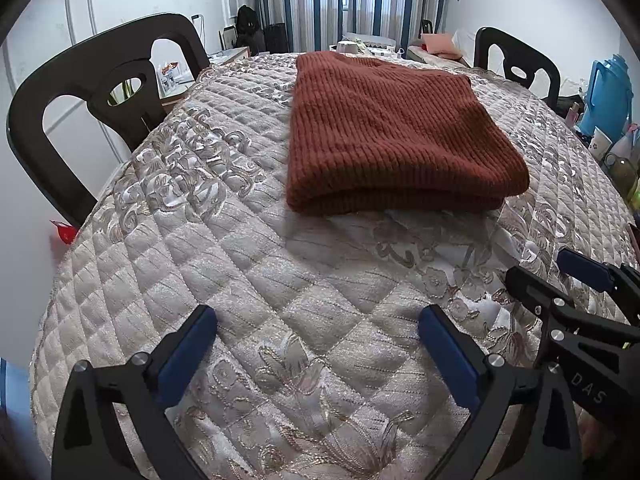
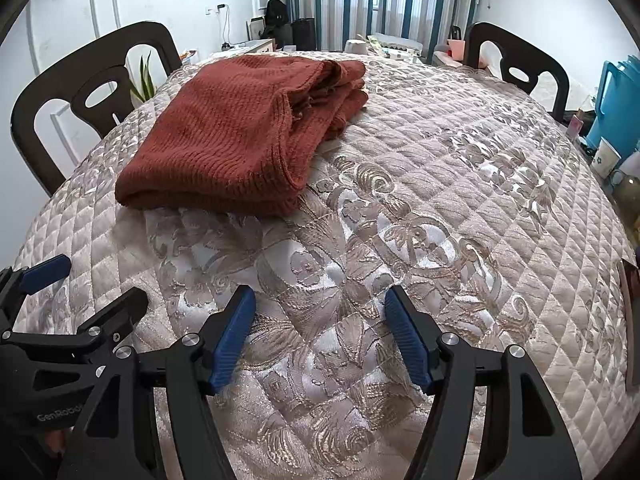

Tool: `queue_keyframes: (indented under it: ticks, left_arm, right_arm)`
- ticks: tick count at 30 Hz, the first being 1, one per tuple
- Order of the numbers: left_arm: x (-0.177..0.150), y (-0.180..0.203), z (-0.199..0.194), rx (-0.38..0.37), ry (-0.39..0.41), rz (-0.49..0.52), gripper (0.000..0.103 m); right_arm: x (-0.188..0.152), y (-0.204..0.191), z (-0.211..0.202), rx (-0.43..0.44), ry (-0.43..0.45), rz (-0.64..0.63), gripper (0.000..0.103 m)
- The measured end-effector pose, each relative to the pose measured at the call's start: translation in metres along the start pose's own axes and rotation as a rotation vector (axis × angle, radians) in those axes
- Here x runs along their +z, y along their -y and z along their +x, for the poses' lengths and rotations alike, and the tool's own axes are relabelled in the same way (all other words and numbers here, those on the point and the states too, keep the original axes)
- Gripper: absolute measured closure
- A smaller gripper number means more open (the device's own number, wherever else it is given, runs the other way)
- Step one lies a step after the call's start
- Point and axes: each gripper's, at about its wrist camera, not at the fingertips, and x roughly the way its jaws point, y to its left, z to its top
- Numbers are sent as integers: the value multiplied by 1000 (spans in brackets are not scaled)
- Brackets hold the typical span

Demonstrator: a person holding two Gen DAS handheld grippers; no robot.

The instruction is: Fold small clothes

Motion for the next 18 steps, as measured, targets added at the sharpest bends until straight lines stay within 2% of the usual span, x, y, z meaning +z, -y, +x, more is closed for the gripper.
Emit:
queue_keyframes:
  ticks: [18]
  left_arm:
    - [0, 0, 0, 0, 0, 1, 0]
  right_arm:
    - [0, 0, -1, -2, 1, 6, 35]
